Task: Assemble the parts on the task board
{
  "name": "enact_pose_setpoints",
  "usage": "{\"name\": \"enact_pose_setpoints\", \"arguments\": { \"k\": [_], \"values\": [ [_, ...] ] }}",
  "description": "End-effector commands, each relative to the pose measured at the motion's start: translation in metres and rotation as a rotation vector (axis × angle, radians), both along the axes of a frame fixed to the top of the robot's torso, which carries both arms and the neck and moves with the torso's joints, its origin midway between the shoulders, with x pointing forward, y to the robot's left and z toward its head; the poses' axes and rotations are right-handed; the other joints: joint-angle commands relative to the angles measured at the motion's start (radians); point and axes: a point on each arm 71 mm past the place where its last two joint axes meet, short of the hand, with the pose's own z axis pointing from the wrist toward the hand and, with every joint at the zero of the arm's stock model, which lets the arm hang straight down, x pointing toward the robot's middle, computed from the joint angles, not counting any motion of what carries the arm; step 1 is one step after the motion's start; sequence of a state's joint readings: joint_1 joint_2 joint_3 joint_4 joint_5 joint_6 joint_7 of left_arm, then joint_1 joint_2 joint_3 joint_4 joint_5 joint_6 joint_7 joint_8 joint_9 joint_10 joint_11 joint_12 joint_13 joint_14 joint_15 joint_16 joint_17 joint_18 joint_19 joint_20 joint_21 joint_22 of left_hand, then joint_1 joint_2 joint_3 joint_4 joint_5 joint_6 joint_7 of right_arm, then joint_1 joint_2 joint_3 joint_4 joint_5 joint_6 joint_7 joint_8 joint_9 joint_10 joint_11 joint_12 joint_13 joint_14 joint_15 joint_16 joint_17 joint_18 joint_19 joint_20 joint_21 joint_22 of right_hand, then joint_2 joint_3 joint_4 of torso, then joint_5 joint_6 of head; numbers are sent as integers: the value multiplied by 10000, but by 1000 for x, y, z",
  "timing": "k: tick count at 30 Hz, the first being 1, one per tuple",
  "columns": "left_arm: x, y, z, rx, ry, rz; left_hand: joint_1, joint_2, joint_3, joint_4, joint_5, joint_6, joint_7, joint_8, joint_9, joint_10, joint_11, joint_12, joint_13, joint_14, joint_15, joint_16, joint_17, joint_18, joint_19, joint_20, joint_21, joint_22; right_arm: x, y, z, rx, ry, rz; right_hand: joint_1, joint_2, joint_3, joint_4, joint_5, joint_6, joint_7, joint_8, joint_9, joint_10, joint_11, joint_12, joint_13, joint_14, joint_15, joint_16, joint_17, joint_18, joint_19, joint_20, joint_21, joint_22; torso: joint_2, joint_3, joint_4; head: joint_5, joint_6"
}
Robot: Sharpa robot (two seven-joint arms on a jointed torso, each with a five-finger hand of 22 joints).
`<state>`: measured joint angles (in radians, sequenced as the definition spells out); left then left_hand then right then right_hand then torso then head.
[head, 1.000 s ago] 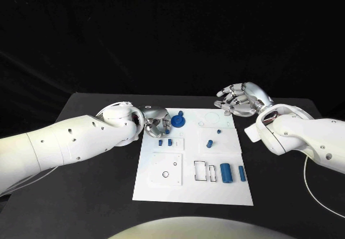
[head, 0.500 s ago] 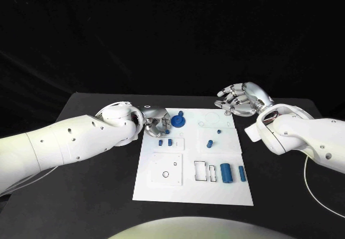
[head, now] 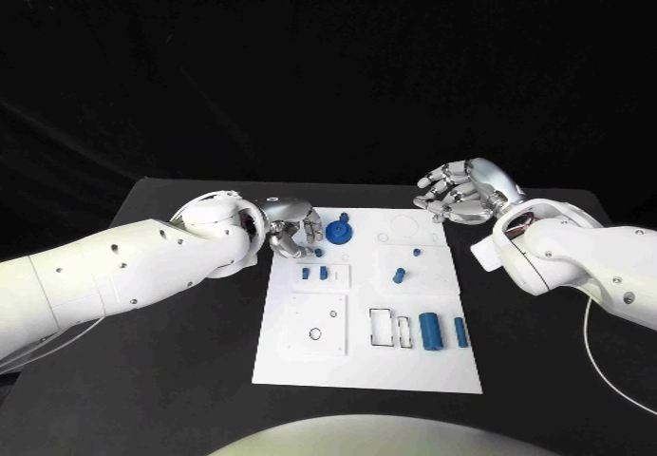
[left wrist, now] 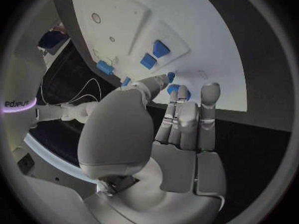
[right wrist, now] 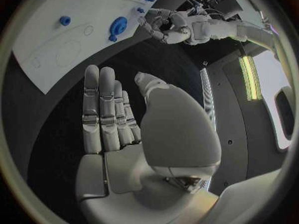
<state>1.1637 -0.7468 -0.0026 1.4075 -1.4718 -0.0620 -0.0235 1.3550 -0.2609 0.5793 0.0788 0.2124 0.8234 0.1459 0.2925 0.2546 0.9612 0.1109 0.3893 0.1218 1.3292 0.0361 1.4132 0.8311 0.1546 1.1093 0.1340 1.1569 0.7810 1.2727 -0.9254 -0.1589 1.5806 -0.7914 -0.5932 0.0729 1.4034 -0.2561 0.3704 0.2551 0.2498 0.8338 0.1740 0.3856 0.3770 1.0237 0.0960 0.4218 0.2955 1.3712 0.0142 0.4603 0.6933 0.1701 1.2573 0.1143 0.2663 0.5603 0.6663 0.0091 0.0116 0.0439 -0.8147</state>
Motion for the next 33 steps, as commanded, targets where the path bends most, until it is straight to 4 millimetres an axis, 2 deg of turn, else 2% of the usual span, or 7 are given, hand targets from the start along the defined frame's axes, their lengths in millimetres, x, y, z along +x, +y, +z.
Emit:
{"name": "enact_pose_setpoints", "arguments": {
  "k": [1, 6, 10, 12, 15, 23, 33],
  "values": [
    [-1, 10, 5, -1056, 1038, 597, -52, 56, -56, -17, -19, -23, 14, -36, 1, -102, 13, -58, 18, -77, 6, -48, -18, 38, -66, 16, -46, -15, -1, 2, -3, -635, 227, 960, 102, -106, 232, -145, -46, 219, -56, -123, -133, 354, -64, -479, -444, 427, -107, 377, 288, 86, 358, -105, 344, 212, -35, 27, 14, -7, 13],
    [1, 33, 18, -2425, 1630, 1298, 151, 214, 71, -110, 5, 238, 164, 88, 51, -149, 29, -3, 63, -312, 15, -192, -515, 132, -359, 9, -305, -468, -1, -2, -6, -1870, 317, 1595, 157, -272, 782, -571, 85, 748, -160, -441, -364, 899, -144, -1322, -1111, 1114, -228, 2500, 1836, 79, 727, -292, 1310, 1006, -92, 52, 28, -4, -8],
    [2, 50, 27, -3872, 2140, 1732, 253, 331, 204, -176, 14, 405, 280, 164, 78, 49, 15, 142, 128, -417, 3, -294, -771, 155, -418, -19, -366, -572, -2, -7, -7, -3147, 199, 1987, -32, -311, 1024, -933, 54, 1016, -209, -749, -463, 1253, -186, -1742, -1423, 1324, -256, 5080, 3724, -183, 988, -325, 3687, 3017, -116, 64, 17, -17, -8],
    [2, 60, 31, -5220, 2793, 1978, 234, 378, 294, -176, 28, 378, 414, 129, 58, 52, 95, 143, 121, -1251, 47, -1025, -2499, 306, -1069, -12, -1007, -1504, -4, -8, -8, -4054, 50, 2209, -147, -311, 1023, -1043, 53, 1089, -223, -835, -474, 1309, -191, -1879, -1509, 1408, -242, 5962, 4357, -319, 1142, -322, 4792, 3925, -127, 69, 1, -29, 4],
    [1, 66, 35, -6762, 3450, 2134, 205, 405, 301, -198, 3, 388, 476, 129, 48, 79, 143, 142, 90, -2188, 80, -2104, -4020, 317, -1389, 25, -1493, -1790, -5, -6, -8, -5038, -218, 2413, -262, -330, 974, -1132, 35, 1130, -240, -919, -481, 1352, -187, -2000, -1584, 1463, -233, 6641, 4831, -438, 1290, -315, 5762, 4718, -111, 68, -10, -88, 36],
    [-5, 71, 44, -10867, 4538, 2605, 100, 550, 34, -140, 4, 394, 499, 134, 24, 138, 167, 109, -4, -2766, 120, -3556, -4701, 304, -1730, 66, -2567, -2488, -7, 8, -9, -7194, -1218, 2679, -410, -334, 761, -1222, -104, 1168, -251, -1159, -510, 1297, -159, -2313, -1773, 1597, -196, 8085, 5859, -708, 1605, -258, 7731, 6310, -98, 53, 28, -537, 95],
    [-9, 72, 47, -12025, 4654, 2652, 97, 561, -27, -147, 4, 307, 561, 85, -5, 52, 213, 59, -38, -2791, 152, -3678, -4759, 300, -1731, 85, -2694, -2578, -5, 24, -16, -8339, -1482, 2801, -376, -330, 761, -1236, -96, 1326, -252, -1310, -532, 1474, -161, -2418, -1870, 1631, -178, 8710, 6273, -821, 1718, -220, 8610, 7037, -81, 37, 38, -609, 61]
  ]
}}
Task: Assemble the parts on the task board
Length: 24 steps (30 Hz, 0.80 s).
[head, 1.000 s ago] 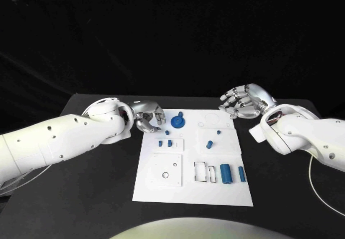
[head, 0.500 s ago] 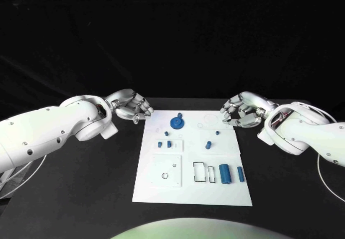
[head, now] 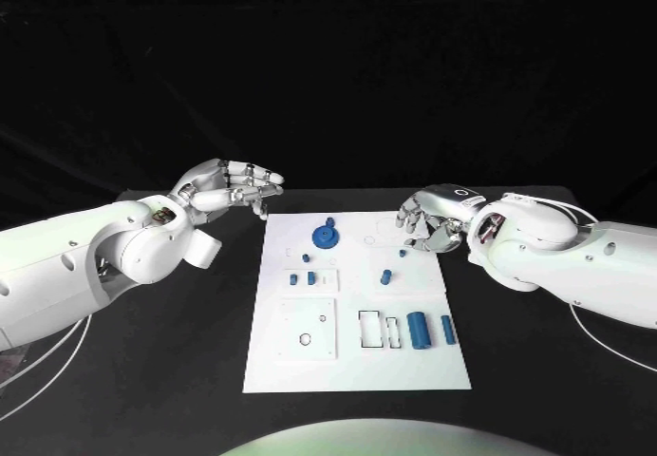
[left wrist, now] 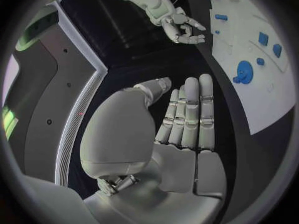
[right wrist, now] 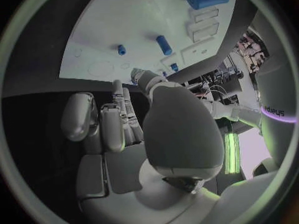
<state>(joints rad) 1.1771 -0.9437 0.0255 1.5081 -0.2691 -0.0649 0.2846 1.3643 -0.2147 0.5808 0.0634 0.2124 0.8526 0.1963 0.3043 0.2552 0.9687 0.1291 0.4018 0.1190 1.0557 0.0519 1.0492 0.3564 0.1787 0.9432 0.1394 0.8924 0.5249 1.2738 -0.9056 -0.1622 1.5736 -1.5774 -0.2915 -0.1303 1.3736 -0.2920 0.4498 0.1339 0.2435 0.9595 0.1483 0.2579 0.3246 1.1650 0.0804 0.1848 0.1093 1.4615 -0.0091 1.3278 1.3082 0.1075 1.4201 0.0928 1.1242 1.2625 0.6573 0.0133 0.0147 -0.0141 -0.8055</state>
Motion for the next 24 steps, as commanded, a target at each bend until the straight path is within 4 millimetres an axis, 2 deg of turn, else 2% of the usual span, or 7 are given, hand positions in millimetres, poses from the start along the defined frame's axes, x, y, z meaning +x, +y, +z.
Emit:
{"name": "enact_pose_setpoints", "arguments": {
  "k": [1, 9, 20, 24],
  "values": [
    [0, 1, 5, -1239, -63, 343, 21, 110, -41, -4, 8, 18, 60, -30, -11, -28, 34, -68, -13, -60, -4, -51, -17, 60, -68, 33, -61, -26, 1, 1, -5, -1270, -242, -89, -74, 29, -29, -27, -29, 75, 2, -42, -10, 64, -5, -57, -15, 729, 56, 64, 145, -199, 92, -2, 62, 42, 11, -6, 9, -38, -37],
    [-2, 2, 7, -1298, -185, 339, 52, 124, -45, -28, 10, 33, 68, -20, -10, -32, 40, -68, -16, -71, 0, -78, -30, 60, -65, 35, -83, -43, 1, 7, -14, -1712, -148, -39, -59, 36, 9, -27, -22, 197, -15, -78, 0, 180, -25, -99, -47, 749, 41, 331, 323, -268, 193, 10, 526, 405, 10, -21, 14, -34, -91],
    [-3, 4, 7, -984, -379, 298, 114, 155, -48, -77, 13, 54, 81, -6, -8, -31, 47, -64, -21, -88, 2, -126, -51, 62, -60, 36, -110, -64, -2, 14, -27, -1710, 79, 129, -33, 61, 100, -18, -17, 352, -40, -59, 31, 338, -58, -110, -55, 752, 19, 467, 395, -303, 241, 3, 789, 619, -2, 2, -5, 8, -129],
    [-3, 4, 7, -919, -412, 277, 125, 159, -50, -87, 13, 57, 84, -4, -9, -32, 49, -64, -23, -97, 4, -140, -57, 62, -62, 36, -117, -69, -2, 15, -30, -1705, 131, 122, -14, 82, 155, -15, -13, 392, -47, -55, 41, 377, -67, -122, -61, 750, 14, 497, 404, -307, 242, 0, 829, 657, -1, -3, 4, 7, -133]
  ]
}}
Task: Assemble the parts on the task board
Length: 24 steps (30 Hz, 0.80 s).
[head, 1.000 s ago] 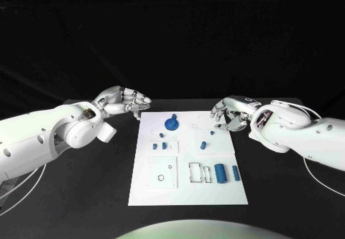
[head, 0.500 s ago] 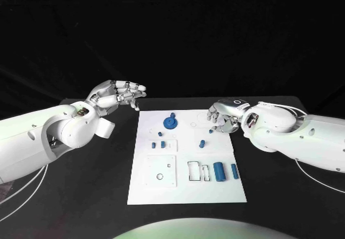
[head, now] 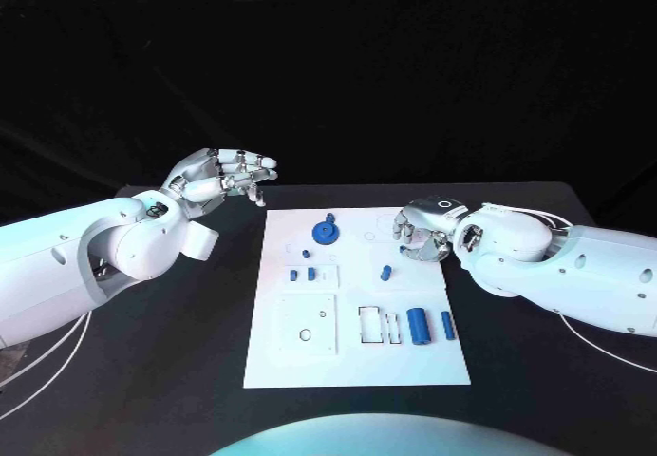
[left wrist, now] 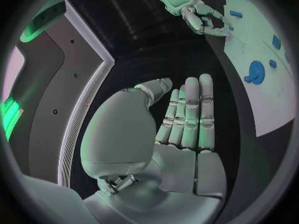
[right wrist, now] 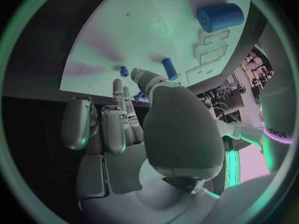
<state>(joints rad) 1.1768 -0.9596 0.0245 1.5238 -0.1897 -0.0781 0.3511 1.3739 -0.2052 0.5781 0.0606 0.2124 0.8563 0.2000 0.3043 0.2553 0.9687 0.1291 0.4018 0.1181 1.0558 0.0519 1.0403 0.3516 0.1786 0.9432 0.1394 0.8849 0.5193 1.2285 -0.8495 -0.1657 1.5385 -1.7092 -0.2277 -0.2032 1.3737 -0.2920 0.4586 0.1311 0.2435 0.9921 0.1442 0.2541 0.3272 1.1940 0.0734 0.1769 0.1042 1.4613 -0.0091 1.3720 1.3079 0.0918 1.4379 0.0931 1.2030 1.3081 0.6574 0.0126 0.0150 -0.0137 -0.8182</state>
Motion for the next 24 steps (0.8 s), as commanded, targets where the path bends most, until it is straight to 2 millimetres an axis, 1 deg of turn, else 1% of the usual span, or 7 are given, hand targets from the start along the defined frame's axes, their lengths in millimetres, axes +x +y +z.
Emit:
{"name": "enact_pose_setpoints", "arguments": {
  "k": [1, 4, 5, 6, 15, 21, 24],
  "values": [
    [-1, -1, 2, 19, -254, -52, 30, 64, -23, -59, 13, 21, 48, -4, -10, -32, 50, -63, -13, -97, 4, -51, -9, 62, -62, 36, -42, -14, 1, 0, -3, -272, 23, 5, -5, 89, 88, 13, -12, 77, -10, -17, 18, 97, 3, -49, -12, 749, 11, 55, 398, -152, 65, -3, 57, 215, -3, 3, 4, 7, -5],
    [-1, -1, 2, 36, -259, -52, 41, 78, -22, -67, 13, 24, 51, -2, -10, -32, 53, -63, -15, -106, 6, -67, -16, 62, -64, 36, -49, -19, 1, 1, -5, -271, 43, -22, 50, 130, 223, 6, -8, 121, -16, -22, 30, 150, -7, -80, -24, 744, 3, 98, 409, -157, 60, -7, 108, 268, -8, 14, -3, 17, -18],
    [-1, -1, 2, 40, -260, -53, 41, 78, -22, -67, 13, 24, 51, -2, -10, -32, 53, -63, -15, -106, 6, -67, -16, 62, -64, 36, -49, -19, 1, 1, -5, -270, 48, -35, 134, 202, 375, -15, 9, 144, -19, -27, 36, 170, -14, -102, -34, 741, -7, 116, 410, -160, 61, -11, 143, 301, -8, 16, -4, 18, -17],
    [-1, -1, 2, 43, -261, -56, 41, 78, -22, -67, 13, 24, 51, -2, -10, -32, 53, -63, -15, -106, 6, -67, -16, 62, -64, 36, -49, -19, 2, 0, -6, -270, 55, -53, 145, 220, 456, -11, 10, 159, -18, -31, 40, 189, -15, -115, -39, 738, -5, 128, 408, -163, 59, -10, 161, 320, -5, 17, -2, 17, -19],
    [-1, -2, 2, 68, -256, -102, 50, 91, -21, -72, 12, 26, 54, -1, -11, -33, 55, -63, -16, -112, 7, -79, -21, 61, -66, 37, -54, -23, 3, 0, -14, -282, 150, -153, 155, 277, 770, -8, 0, 247, -28, -29, 74, 292, -32, -162, -53, 725, -10, 174, 393, -168, 47, -10, 228, 397, -2, 20, -4, 20, -35],
    [-1, -2, 2, 98, -242, -136, 50, 91, -21, -72, 12, 26, 54, -1, -11, -33, 55, -63, -16, -112, 7, -79, -21, 61, -66, 37, -54, -23, 3, 0, -17, -276, 230, -181, 155, 356, 962, -21, -7, 328, -51, -5, 111, 377, -56, -177, -51, 719, -26, 204, 384, -167, 34, -18, 255, 436, 1, 16, -1, 19, -54],
    [-2, -2, 2, 113, -239, -151, 54, 96, -27, -76, 10, 23, 59, -2, -13, -40, 59, -66, -19, -115, 10, -92, -27, 60, -68, 38, -61, -27, 3, 0, -19, -253, 267, -167, 155, 356, 962, -21, -7, 328, -51, -5, 111, 377, -56, -177, -51, 719, -26, 204, 384, -167, 34, -18, 255, 436, -5, 15, -3, 23, -64]
  ]
}}
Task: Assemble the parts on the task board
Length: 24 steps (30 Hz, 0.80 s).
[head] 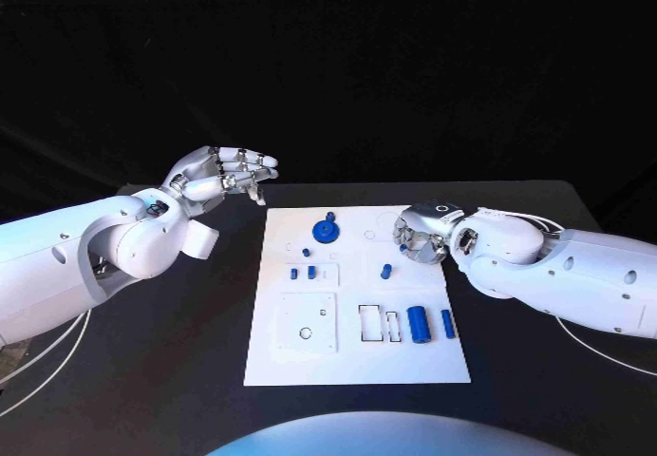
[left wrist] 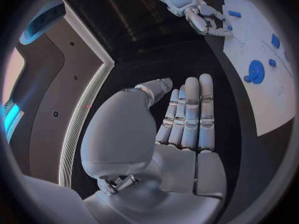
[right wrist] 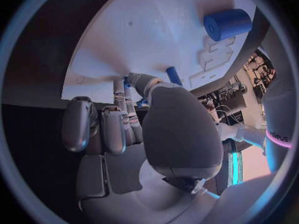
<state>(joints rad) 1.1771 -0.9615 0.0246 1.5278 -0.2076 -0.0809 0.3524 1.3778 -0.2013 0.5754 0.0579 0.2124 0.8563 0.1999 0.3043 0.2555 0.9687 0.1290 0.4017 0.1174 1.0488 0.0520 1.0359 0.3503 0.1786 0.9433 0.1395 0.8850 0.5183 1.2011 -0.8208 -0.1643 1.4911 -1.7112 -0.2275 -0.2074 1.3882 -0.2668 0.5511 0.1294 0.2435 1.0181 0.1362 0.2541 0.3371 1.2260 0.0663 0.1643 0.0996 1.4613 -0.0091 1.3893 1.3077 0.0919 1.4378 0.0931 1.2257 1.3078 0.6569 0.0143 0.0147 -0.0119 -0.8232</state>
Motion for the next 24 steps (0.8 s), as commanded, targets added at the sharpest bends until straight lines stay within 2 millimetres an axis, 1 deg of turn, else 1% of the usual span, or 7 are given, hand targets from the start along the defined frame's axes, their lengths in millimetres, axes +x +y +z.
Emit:
{"name": "enact_pose_setpoints", "arguments": {
  "k": [1, 6, 8, 10, 13, 15, 24],
  "values": [
    [-1, -2, 1, -19, -123, -107, 15, 58, -1, -50, 9, 23, 60, -2, -14, -41, 60, -66, -13, -46, 10, -51, -16, 60, -68, 37, -62, -18, -1, 1, -3, -114, 74, 21, 9, 106, 49, -7, -8, 73, 27, -4, 14, 63, 15, -52, -5, 719, -27, 34, 387, -171, 40, -19, 43, 450, 0, -2, 0, 5, -17],
    [-1, -2, 1, 8, -136, -130, 15, 57, -7, -52, 7, 17, 63, -5, -16, -49, 64, -71, -15, -48, 12, -58, -19, 60, -69, 39, -66, -21, -2, 2, -5, -82, 114, 52, -3, 122, 92, -9, -12, 102, 20, 7, 27, 91, 7, -54, -2, 720, -32, 51, 395, -171, 39, -24, 55, 464, -3, -4, 3, -2, -31],
    [-1, -2, 1, 18, -139, -139, 15, 57, -7, -52, 7, 17, 63, -5, -16, -49, 64, -71, -15, -48, 12, -58, -19, 60, -69, 39, -66, -21, -2, 3, -6, -72, 132, 61, 6, 160, 165, -44, -21, 204, -22, 60, 68, 201, -31, -26, 19, 720, -59, 76, 400, -177, 49, -40, 105, 507, -6, -6, 0, 1, -40],
    [-1, -2, 1, 25, -138, -147, 15, 57, -7, -52, 7, 17, 63, -5, -16, -49, 64, -71, -15, -48, 12, -58, -19, 60, -69, 39, -66, -21, -2, 3, -6, -55, 109, 37, 152, 321, 312, -217, -31, 550, -164, 268, 208, 548, -172, 93, 124, 727, -175, 138, 431, -199, 98, -120, 265, 627, -6, -8, -5, 7, -47],
    [-1, -2, 1, 31, -132, -159, 24, 58, -13, -63, 6, 10, 66, -9, -19, -67, 69, -80, -21, -48, 15, -70, -24, 60, -70, 39, -72, -26, -2, 3, -7, -63, 46, -37, 287, 537, 544, -427, -13, 740, -220, 431, 369, 786, -259, 123, 231, 726, -257, 170, 424, -219, 128, -216, 373, 718, -6, -6, -1, 1, -55],
    [-1, -2, 1, 35, -126, -171, 24, 58, -13, -63, 6, 10, 66, -9, -19, -67, 69, -80, -21, -48, 15, -70, -24, 60, -70, 39, -72, -26, -2, 3, -7, -106, -8, -92, 294, 614, 732, -555, 1, 722, -223, 474, 462, 864, -270, 82, 287, 718, -272, 169, 390, -225, 126, -247, 399, 752, -8, -7, 2, -1, -56],
    [-1, -3, 1, 84, -107, -228, 44, 59, -27, -87, 7, 1, 74, -12, -23, -117, 80, -106, -36, -46, 20, -92, -35, 60, -68, 42, -81, -33, -2, 2, -7, -183, -195, -219, 225, 638, 1010, -725, 2, 708, -236, 529, 591, 963, -280, 7, 360, 708, -283, 175, 349, -228, 116, -266, 419, 792, -12, -10, 1, 1, -72]
  ]
}}
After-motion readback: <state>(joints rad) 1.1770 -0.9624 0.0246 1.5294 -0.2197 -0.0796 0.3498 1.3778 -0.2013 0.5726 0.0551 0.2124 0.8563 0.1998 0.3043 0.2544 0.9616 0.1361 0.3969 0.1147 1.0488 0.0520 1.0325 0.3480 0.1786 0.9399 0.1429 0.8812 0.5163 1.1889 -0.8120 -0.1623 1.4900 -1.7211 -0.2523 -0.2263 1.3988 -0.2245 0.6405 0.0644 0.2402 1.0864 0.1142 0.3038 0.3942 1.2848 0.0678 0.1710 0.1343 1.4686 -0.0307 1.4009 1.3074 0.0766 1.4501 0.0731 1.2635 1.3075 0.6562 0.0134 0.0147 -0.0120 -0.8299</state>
